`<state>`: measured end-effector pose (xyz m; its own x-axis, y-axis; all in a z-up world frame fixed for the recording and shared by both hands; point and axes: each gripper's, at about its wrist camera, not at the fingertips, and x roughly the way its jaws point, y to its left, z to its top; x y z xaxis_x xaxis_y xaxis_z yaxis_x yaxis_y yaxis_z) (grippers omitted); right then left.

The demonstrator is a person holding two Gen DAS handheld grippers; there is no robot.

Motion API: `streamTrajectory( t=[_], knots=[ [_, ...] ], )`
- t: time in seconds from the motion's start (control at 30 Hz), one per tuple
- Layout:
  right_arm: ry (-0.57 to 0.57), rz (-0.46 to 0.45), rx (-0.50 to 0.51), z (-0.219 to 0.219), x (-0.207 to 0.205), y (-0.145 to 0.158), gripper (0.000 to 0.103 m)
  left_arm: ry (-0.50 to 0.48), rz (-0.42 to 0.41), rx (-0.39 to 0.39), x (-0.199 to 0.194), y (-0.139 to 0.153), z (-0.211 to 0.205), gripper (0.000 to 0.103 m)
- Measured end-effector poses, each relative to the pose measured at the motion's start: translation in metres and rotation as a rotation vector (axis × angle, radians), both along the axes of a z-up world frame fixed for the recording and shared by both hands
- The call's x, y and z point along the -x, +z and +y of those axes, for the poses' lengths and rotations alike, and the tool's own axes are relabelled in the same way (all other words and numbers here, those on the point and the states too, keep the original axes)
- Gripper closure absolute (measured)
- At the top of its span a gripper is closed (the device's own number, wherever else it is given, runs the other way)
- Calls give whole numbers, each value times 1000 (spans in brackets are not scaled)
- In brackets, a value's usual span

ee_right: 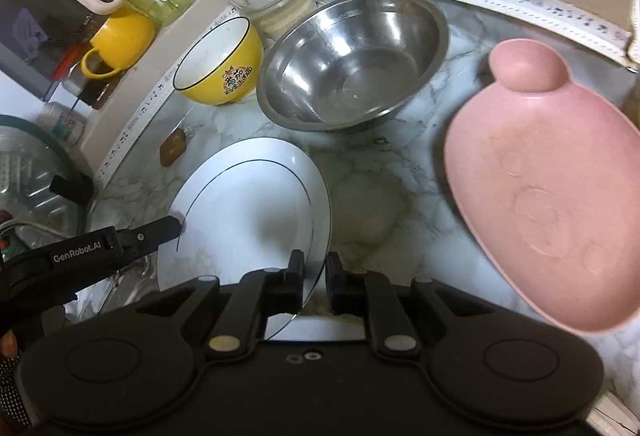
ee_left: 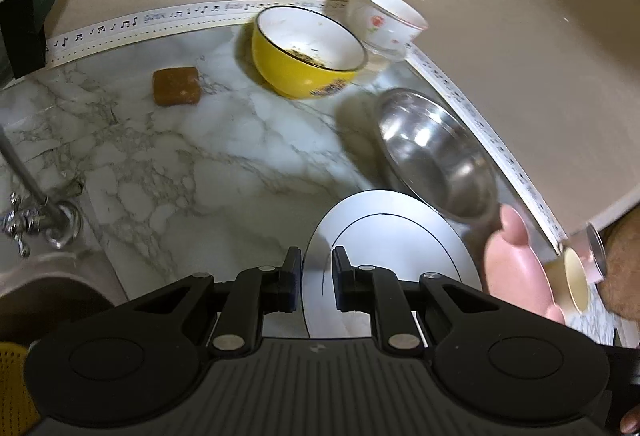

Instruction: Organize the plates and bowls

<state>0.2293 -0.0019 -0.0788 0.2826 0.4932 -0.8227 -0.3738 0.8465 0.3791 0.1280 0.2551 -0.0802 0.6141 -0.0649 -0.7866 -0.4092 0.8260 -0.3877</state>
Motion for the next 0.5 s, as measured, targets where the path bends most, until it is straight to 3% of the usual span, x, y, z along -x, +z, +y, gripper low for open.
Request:
streamTrajectory(
  t=[0.5],
  knots=[
    [20,50,3,-73,46,11,91,-115,26,-13,58,14,-75,88]
  ],
)
